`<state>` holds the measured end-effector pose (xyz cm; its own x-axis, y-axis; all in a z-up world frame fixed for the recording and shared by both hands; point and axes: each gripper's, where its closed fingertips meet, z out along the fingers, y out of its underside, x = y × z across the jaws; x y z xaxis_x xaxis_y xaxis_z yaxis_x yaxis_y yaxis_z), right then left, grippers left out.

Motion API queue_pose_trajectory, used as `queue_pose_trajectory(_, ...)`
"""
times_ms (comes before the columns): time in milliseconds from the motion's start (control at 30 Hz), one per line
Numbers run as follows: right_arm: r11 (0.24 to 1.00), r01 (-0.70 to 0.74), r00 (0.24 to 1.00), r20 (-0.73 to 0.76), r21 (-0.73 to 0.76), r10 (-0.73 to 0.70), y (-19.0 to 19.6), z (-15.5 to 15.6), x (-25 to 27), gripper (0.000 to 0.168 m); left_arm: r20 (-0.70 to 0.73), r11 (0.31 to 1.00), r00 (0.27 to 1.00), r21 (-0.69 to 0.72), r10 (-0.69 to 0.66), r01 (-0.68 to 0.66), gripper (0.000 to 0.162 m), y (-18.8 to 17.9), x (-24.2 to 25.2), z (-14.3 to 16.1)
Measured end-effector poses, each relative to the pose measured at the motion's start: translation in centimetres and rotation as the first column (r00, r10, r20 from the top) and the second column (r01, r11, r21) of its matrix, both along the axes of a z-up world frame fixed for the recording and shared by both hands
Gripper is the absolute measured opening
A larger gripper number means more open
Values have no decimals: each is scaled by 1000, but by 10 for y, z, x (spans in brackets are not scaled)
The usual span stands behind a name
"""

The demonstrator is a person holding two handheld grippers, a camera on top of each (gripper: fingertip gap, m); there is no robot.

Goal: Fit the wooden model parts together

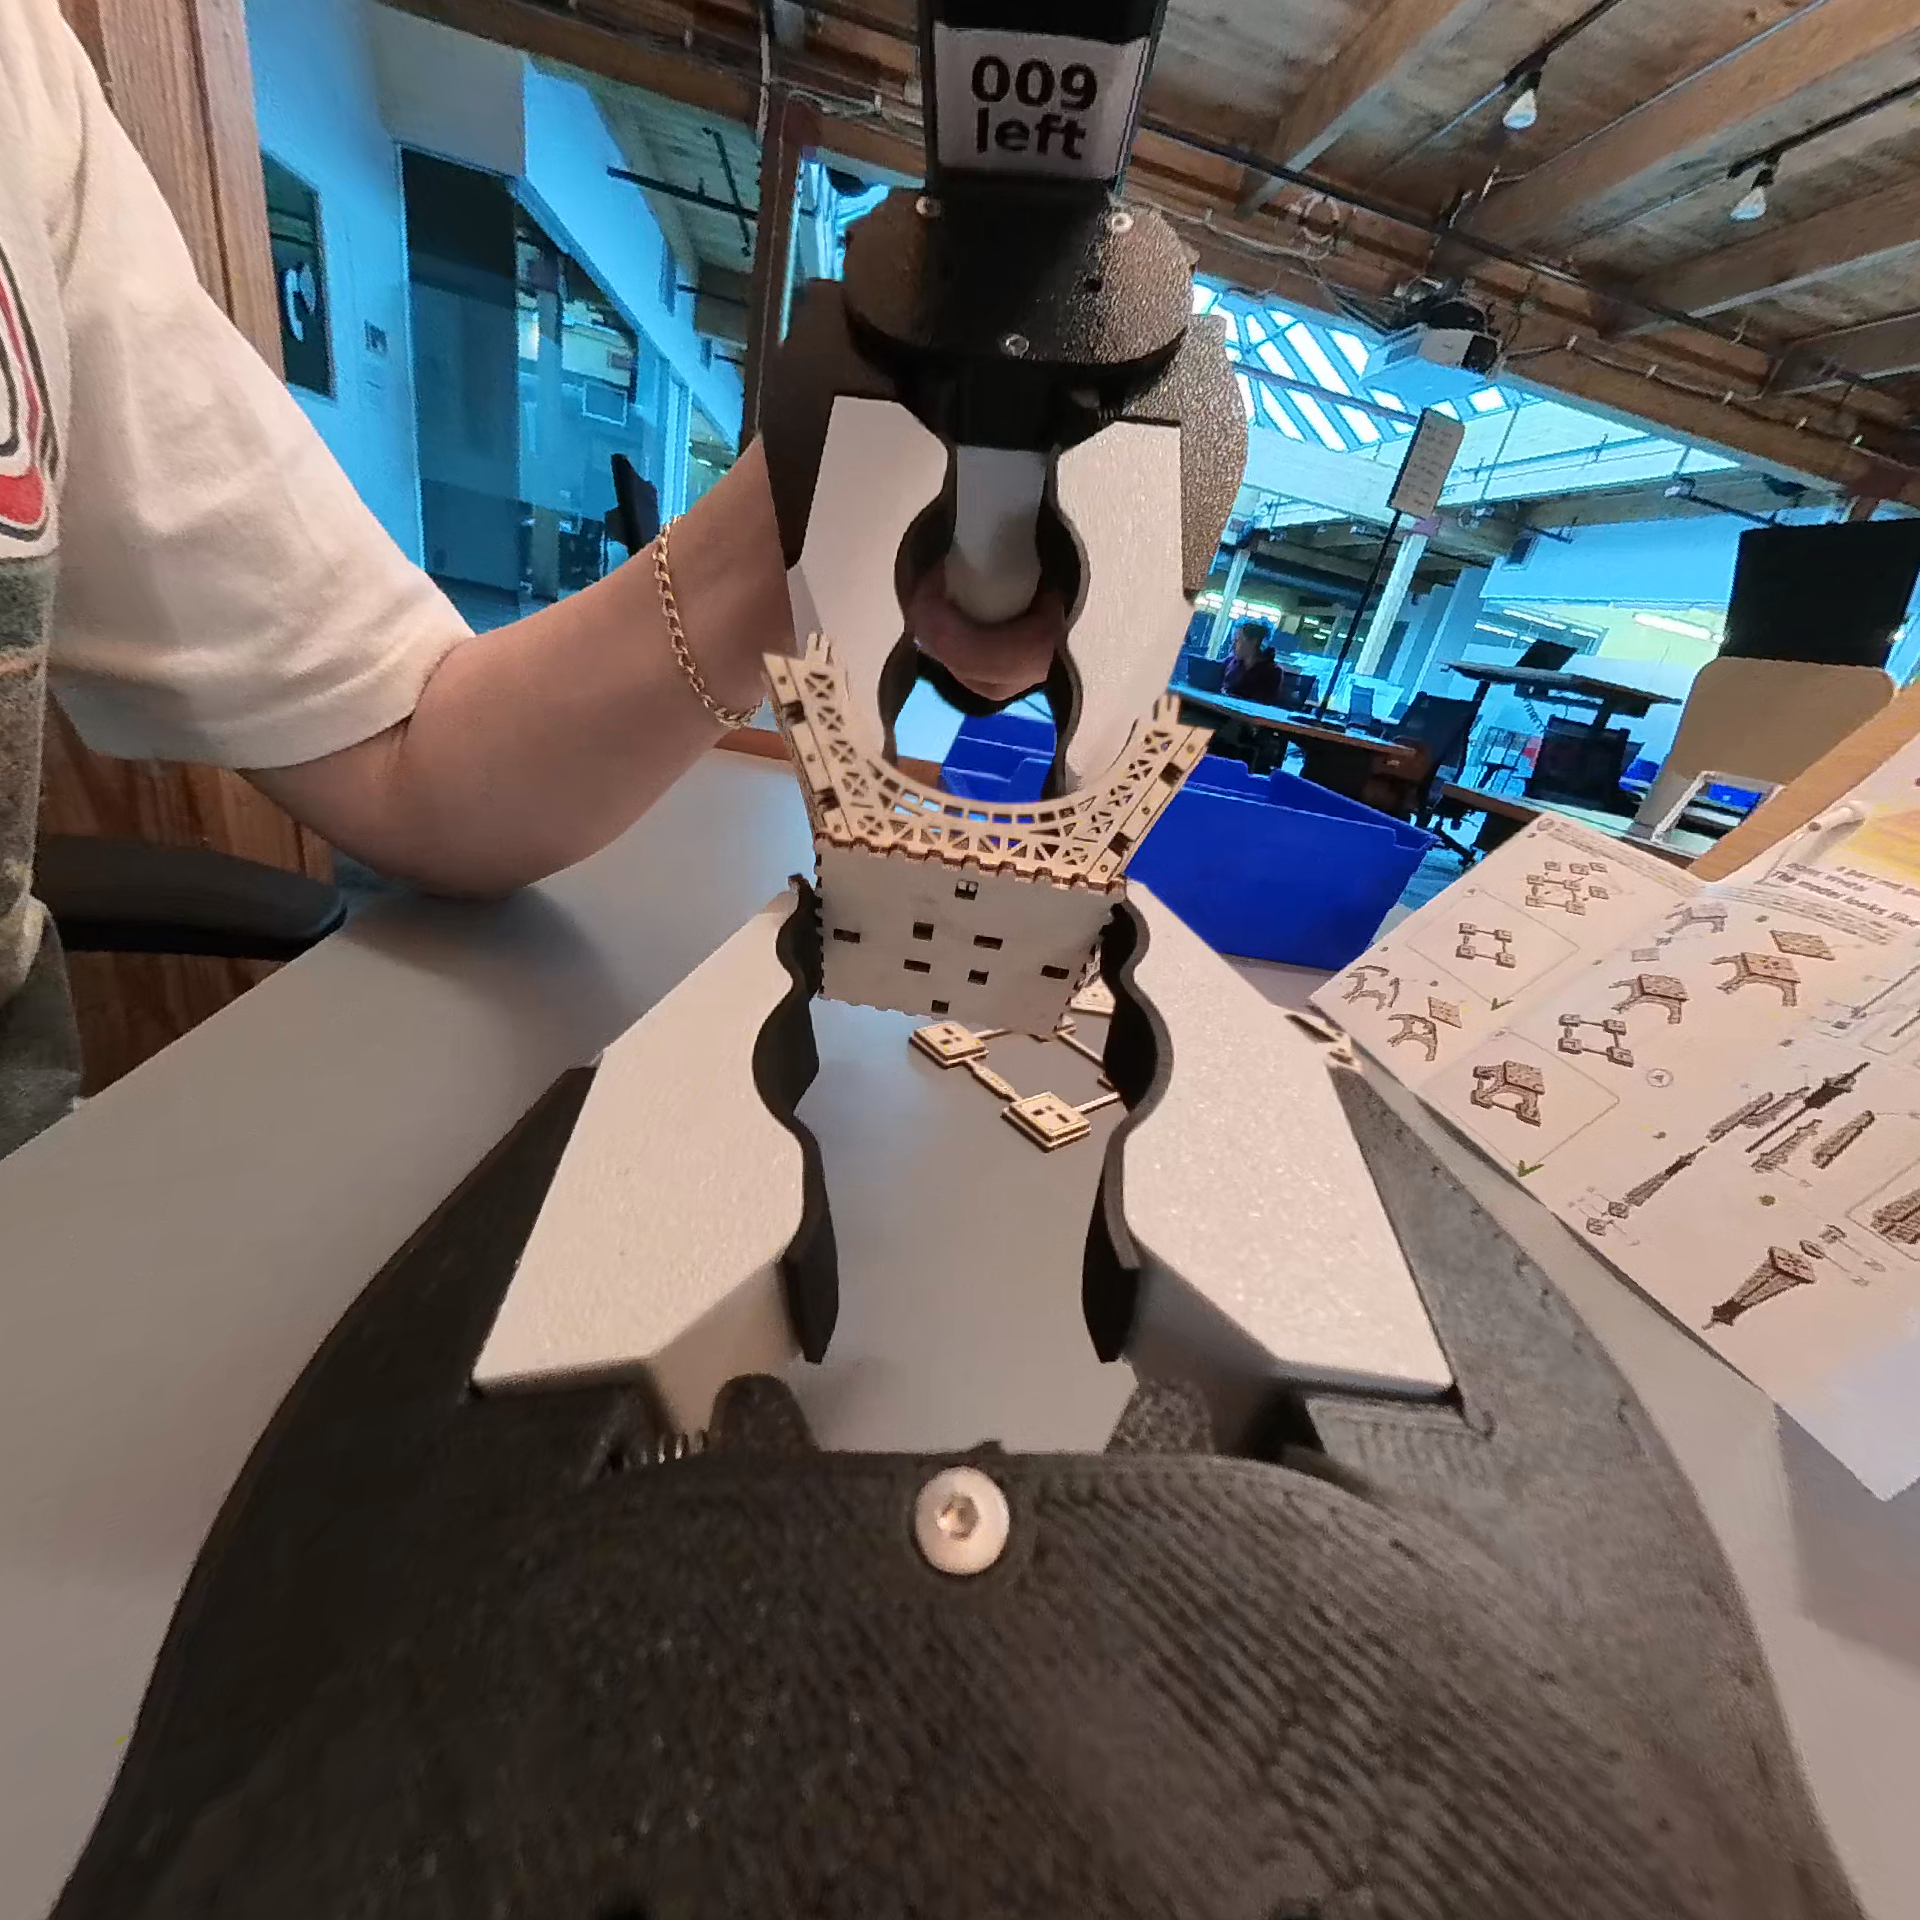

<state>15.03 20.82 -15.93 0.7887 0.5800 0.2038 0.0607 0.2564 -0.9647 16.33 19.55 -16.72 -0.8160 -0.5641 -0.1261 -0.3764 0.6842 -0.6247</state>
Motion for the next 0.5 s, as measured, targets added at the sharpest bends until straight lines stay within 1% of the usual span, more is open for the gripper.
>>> queue_pose_trajectory(100,1000,-6,1000,13,-15,6,0,-2,-3,52,-16,1000,1000,11,-3,4,29,0,-2,-3)
queue_pose_trajectory(167,1000,-24,999,-27,-17,23,-1,1,-3,52,-24,1000,1000,3,-9,9,28,0,-2,-4)
queue_pose_trajectory(200,999,-29,999,-21,-23,29,-1,0,-4,52,-27,1000,1000,6,-15,15,28,0,-3,-5)
queue_pose_trajectory(267,1000,10,1000,28,-26,-9,3,-4,0,52,-17,1000,1000,20,11,-11,28,3,1,-7)
queue_pose_trajectory(333,999,-3,1000,3,-37,3,3,-3,4,52,-18,1000,1000,-3,23,-23,28,3,4,-7)
queue_pose_trajectory(500,999,-29,998,-50,-20,28,-1,2,4,52,1,999,1000,-48,-1,1,28,-1,6,-2)
